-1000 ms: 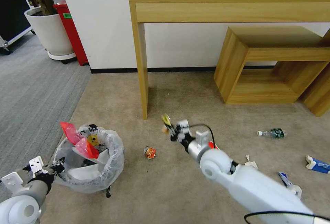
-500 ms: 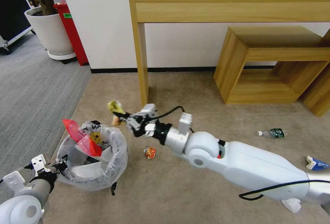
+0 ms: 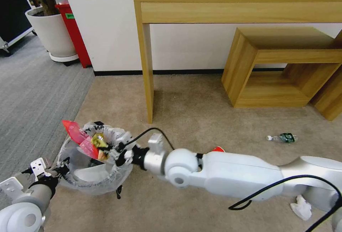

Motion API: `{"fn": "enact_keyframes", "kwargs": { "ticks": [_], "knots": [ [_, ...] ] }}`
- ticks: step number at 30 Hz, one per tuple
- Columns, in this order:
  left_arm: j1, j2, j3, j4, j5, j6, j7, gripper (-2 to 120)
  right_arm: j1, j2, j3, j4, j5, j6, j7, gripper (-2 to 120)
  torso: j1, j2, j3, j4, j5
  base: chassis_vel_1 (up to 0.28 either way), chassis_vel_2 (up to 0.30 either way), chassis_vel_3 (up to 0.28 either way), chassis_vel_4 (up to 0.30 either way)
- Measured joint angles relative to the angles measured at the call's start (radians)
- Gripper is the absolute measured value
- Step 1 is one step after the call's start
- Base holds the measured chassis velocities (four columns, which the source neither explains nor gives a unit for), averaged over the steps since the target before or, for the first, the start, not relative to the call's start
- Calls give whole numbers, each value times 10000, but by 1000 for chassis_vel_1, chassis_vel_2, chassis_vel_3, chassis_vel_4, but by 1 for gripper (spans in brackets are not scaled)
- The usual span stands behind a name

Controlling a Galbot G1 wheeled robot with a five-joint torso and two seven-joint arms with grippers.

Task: Pick up the trash bin and place the garbage on the floor into it.

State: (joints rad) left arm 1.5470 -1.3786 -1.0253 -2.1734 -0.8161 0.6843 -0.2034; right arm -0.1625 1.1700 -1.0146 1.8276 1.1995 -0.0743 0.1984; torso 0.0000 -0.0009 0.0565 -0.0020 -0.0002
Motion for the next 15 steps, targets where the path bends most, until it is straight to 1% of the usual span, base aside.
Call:
{"fn": "enact_keyframes", "kwargs": {
  "ticks": [1, 3, 8, 15],
  "knots": [
    [0, 0, 0, 0, 0, 0, 0, 1, 0, 0, 0, 0, 0, 0, 0, 0, 0, 0, 0, 0, 0, 0, 0, 0, 0],
    [4, -13, -1, -14, -21, 0, 0, 1, -47, 319, -102, -164, -86, -164, 364, 0, 0, 0, -1, 1, 0, 0, 0, 0, 0],
    [50, -61, 41, -54, -21, -8, 36, 1, -105, 674, -181, -564, -270, -316, 776, 0, 0, 0, 0, -1, 1, 0, 0, 0, 0],
    [103, -35, 45, -54, -16, -32, 87, 1, -239, 808, -149, -854, -447, -510, 1307, 0, 0, 0, 0, 0, 1, 0, 0, 0, 0]
  ]
}}
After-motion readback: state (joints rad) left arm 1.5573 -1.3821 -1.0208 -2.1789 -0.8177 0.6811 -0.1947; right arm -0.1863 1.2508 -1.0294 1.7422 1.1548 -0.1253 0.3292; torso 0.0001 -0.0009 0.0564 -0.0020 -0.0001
